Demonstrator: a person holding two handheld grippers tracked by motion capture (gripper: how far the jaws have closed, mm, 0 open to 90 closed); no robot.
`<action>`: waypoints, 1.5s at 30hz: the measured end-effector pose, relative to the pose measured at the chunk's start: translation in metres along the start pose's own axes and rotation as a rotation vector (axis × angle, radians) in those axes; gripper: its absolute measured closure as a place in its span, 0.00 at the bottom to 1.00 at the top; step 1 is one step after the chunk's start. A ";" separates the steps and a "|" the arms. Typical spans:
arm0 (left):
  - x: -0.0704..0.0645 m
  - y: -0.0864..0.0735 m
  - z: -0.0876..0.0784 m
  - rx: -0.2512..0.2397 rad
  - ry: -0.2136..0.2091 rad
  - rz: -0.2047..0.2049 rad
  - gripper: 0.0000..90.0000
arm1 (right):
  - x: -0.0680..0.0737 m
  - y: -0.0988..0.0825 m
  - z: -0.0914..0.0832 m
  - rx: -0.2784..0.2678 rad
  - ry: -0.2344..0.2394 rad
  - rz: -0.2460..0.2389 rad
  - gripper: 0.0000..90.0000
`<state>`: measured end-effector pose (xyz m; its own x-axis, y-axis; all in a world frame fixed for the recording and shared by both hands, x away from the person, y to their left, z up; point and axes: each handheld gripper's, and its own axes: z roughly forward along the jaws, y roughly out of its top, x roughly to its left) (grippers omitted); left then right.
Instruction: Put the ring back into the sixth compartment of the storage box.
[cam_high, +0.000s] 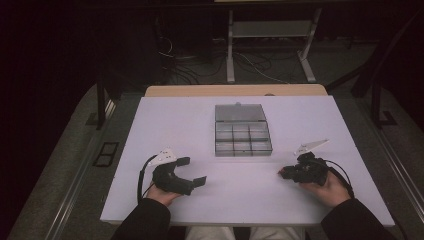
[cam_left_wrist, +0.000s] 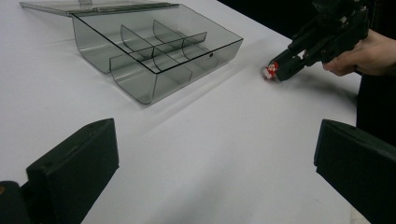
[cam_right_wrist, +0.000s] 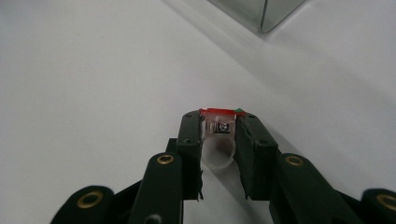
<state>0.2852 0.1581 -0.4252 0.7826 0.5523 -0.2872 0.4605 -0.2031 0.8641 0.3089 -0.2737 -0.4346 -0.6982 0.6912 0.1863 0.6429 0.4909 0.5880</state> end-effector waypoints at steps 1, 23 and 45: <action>0.000 0.000 0.000 0.000 0.001 0.000 0.00 | 0.000 0.000 -0.001 -0.009 0.006 0.006 0.79; 0.002 0.000 -0.001 -0.002 -0.011 0.008 0.00 | -0.006 0.029 -0.030 -0.069 0.033 -0.011 0.79; 0.001 -0.001 0.000 -0.004 -0.016 0.003 0.00 | -0.001 0.057 -0.046 -0.081 0.019 -0.058 0.79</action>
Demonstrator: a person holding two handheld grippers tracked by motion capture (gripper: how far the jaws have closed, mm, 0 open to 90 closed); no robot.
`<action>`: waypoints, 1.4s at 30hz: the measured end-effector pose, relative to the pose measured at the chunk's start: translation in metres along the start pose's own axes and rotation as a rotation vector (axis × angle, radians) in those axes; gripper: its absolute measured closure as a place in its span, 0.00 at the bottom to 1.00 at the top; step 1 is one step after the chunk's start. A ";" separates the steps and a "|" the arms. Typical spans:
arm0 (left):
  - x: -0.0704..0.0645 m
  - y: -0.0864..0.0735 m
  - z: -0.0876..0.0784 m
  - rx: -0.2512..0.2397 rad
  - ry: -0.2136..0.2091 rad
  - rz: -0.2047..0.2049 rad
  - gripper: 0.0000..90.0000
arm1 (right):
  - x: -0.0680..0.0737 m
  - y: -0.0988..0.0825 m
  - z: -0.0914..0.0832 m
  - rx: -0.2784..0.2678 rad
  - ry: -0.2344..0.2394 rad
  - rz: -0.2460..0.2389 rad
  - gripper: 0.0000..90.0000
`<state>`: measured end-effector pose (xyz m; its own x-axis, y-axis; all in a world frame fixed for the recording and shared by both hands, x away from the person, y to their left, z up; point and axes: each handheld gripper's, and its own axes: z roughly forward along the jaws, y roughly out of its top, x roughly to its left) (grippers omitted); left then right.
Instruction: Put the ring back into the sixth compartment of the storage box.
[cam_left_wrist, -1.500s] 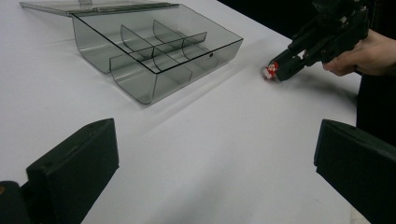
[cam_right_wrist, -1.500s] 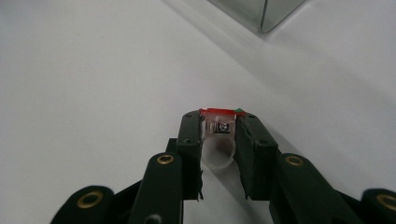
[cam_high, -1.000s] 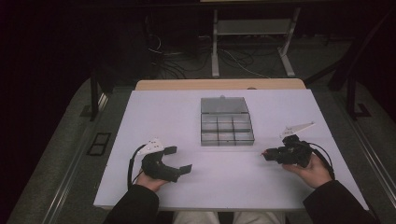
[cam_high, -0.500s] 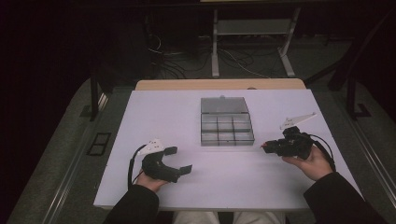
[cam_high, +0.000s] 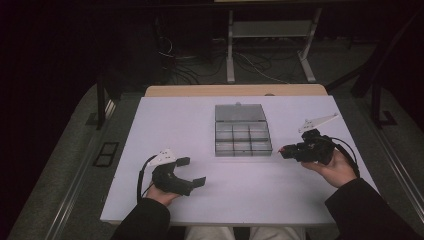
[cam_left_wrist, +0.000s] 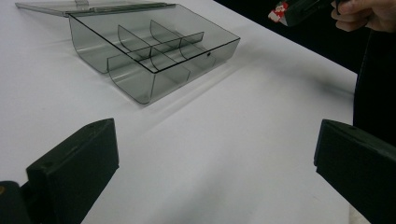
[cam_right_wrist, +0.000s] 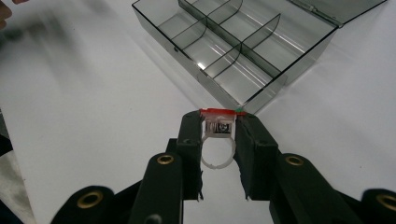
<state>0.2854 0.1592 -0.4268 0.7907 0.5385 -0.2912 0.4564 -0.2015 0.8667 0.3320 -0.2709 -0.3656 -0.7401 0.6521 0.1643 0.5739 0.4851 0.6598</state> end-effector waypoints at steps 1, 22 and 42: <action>0.000 0.000 0.000 0.003 0.000 0.003 0.00 | 0.000 0.001 0.000 0.001 0.001 0.000 0.79; 0.000 -0.001 0.000 0.006 0.001 0.002 0.00 | 0.003 0.033 -0.006 -0.014 -0.005 -0.050 0.79; 0.001 0.000 0.001 0.004 0.000 0.005 0.00 | 0.001 0.059 -0.004 -0.024 -0.012 -0.068 0.79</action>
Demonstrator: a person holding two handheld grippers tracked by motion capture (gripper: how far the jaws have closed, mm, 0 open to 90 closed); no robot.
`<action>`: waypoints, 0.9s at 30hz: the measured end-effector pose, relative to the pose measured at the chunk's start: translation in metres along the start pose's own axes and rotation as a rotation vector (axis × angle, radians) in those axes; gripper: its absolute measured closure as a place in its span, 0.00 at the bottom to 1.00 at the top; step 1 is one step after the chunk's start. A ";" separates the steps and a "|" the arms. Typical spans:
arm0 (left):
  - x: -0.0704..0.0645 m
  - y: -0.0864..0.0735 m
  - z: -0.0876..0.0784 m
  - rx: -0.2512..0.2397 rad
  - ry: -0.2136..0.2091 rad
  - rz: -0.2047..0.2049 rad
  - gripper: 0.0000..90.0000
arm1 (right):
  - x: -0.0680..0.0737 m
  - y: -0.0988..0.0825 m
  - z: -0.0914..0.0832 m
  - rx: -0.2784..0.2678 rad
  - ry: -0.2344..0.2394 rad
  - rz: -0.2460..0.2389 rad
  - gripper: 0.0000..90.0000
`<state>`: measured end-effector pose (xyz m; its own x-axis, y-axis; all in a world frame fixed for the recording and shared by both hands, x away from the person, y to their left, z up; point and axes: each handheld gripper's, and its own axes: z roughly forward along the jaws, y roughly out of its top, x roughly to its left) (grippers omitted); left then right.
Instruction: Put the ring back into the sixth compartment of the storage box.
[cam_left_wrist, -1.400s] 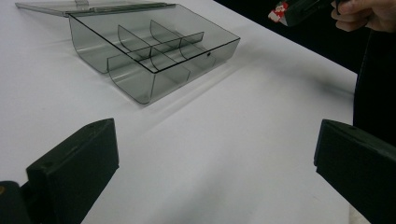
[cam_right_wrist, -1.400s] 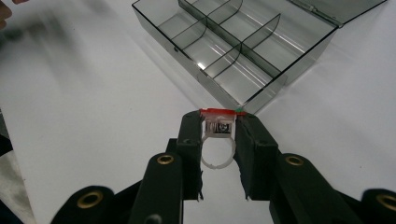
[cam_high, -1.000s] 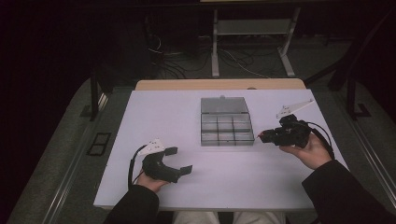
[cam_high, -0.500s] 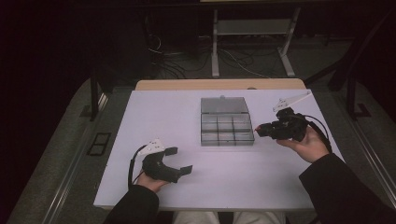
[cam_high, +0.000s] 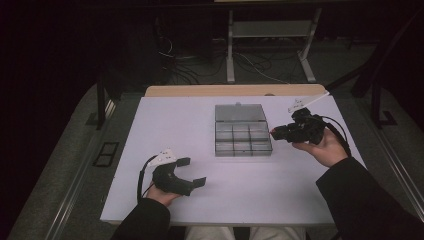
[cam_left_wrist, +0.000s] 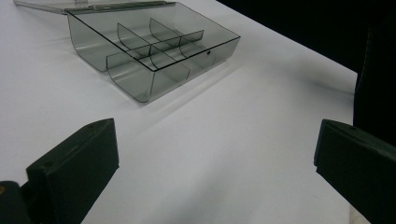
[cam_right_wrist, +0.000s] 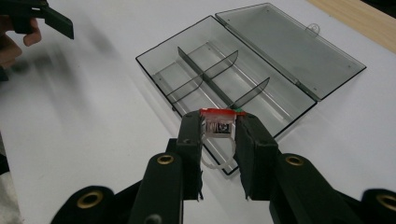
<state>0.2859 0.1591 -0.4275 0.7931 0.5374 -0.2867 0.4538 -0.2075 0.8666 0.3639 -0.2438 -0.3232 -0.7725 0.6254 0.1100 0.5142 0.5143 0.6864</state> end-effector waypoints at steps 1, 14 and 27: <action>0.000 0.000 0.000 0.000 0.001 0.000 0.00 | 0.000 0.001 0.001 -0.001 -0.001 0.000 0.79; 0.000 0.000 0.000 -0.005 0.001 -0.005 0.00 | -0.004 0.024 0.012 -0.002 -0.009 -0.007 0.79; 0.000 0.000 0.000 -0.007 0.001 -0.008 0.00 | -0.011 0.028 0.029 0.010 -0.022 0.013 0.79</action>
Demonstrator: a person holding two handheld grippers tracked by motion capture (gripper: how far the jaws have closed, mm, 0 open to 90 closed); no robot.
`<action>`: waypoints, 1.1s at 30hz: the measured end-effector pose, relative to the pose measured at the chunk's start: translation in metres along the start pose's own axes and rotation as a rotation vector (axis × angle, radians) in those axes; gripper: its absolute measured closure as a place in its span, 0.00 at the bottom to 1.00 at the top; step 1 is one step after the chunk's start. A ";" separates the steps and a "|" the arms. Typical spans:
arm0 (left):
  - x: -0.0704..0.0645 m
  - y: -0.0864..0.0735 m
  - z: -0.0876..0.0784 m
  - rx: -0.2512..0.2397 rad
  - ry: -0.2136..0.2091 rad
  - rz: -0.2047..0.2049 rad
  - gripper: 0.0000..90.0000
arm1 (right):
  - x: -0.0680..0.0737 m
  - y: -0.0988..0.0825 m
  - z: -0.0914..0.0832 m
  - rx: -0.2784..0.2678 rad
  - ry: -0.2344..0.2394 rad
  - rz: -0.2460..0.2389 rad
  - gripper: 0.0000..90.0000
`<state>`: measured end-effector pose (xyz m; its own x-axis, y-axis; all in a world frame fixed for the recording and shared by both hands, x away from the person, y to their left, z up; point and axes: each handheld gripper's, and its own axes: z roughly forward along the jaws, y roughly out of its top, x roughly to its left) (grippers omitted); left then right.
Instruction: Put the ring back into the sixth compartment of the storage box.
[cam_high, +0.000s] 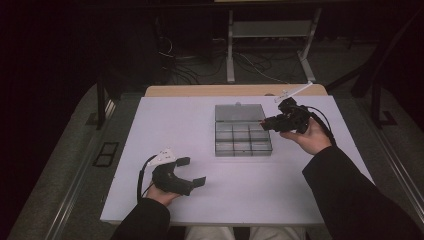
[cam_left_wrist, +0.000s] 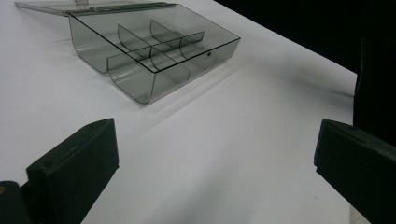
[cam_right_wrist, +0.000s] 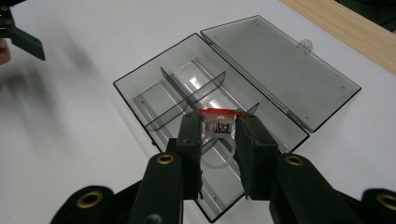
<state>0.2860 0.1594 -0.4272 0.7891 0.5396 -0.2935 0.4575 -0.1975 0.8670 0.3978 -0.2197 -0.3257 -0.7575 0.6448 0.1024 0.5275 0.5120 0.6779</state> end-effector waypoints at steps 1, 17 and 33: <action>0.000 0.000 0.000 0.000 0.000 -0.001 0.00 | -0.001 0.000 0.001 0.000 -0.002 0.001 0.79; 0.001 0.000 0.000 -0.001 -0.001 0.005 0.00 | -0.014 -0.008 0.025 -0.004 0.015 0.045 0.79; 0.002 0.000 0.000 0.001 0.000 0.008 0.00 | -0.019 -0.021 0.045 0.033 0.030 0.067 0.79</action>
<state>0.2873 0.1608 -0.4274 0.7930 0.5378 -0.2863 0.4512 -0.2026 0.8691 0.4181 -0.2169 -0.3741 -0.7309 0.6613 0.1690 0.5895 0.4868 0.6446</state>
